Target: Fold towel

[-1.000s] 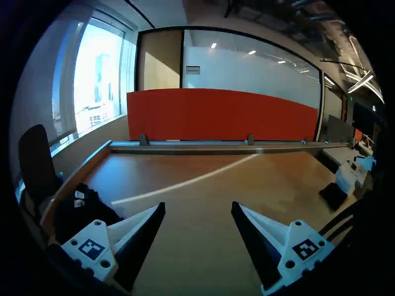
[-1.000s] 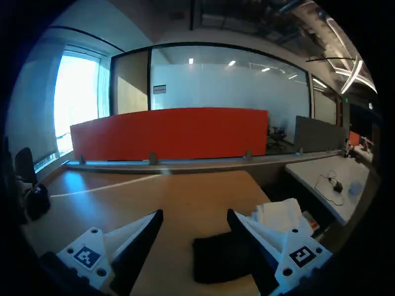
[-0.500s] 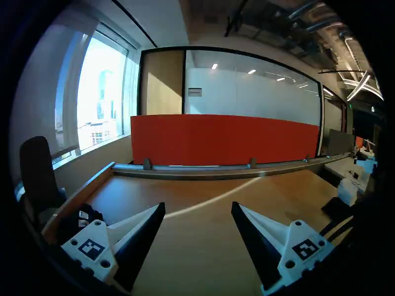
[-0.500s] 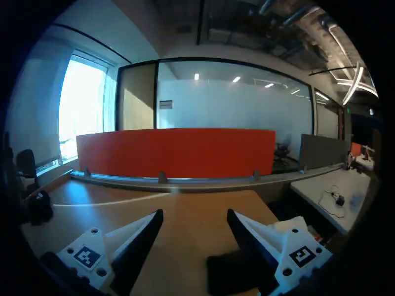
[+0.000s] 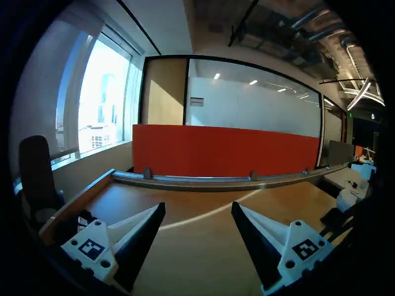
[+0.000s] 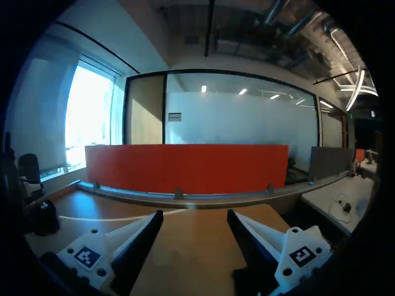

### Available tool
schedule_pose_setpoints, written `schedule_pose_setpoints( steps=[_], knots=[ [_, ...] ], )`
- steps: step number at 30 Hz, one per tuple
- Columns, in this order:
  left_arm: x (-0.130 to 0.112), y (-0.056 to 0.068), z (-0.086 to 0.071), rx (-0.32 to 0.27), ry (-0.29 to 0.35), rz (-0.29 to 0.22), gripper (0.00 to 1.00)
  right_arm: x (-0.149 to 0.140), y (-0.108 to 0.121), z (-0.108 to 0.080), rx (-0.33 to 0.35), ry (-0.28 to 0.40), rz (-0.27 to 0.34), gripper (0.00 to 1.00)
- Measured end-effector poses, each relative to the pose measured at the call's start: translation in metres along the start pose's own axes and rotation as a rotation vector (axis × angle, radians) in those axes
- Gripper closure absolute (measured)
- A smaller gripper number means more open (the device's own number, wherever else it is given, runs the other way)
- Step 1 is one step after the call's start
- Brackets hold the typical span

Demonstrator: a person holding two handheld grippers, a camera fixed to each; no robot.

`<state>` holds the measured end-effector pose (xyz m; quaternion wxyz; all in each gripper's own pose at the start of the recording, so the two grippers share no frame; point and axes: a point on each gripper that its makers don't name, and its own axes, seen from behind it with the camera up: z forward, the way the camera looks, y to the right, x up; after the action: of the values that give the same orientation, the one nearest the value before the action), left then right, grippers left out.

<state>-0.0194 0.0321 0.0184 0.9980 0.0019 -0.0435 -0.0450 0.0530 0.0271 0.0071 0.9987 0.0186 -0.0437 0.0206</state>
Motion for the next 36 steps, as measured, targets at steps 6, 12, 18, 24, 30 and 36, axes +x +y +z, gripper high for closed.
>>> schedule_pose_setpoints(
  steps=[6,12,18,24,30,36],
  knots=[
    [0.007,-0.005,0.001,0.003,0.022,0.001,0.00,0.003,-0.031,0.006,0.019,0.008,0.007,0.00],
    [0.010,-0.013,0.004,0.015,0.037,-0.022,0.00,0.005,-0.042,0.010,0.006,0.012,0.035,0.00],
    [0.012,-0.017,0.007,0.030,0.053,-0.020,0.00,0.011,-0.046,0.011,-0.001,0.006,0.068,0.00],
    [0.010,-0.022,0.010,0.059,0.074,0.015,0.00,0.021,-0.053,0.008,0.016,0.007,0.047,0.00],
    [0.001,-0.025,0.010,0.067,0.096,0.030,0.00,0.029,-0.057,0.008,0.008,0.014,0.039,0.00],
    [-0.015,-0.032,0.009,0.068,0.115,0.051,0.00,0.027,-0.069,0.008,0.013,0.017,0.041,0.00]
  ],
)
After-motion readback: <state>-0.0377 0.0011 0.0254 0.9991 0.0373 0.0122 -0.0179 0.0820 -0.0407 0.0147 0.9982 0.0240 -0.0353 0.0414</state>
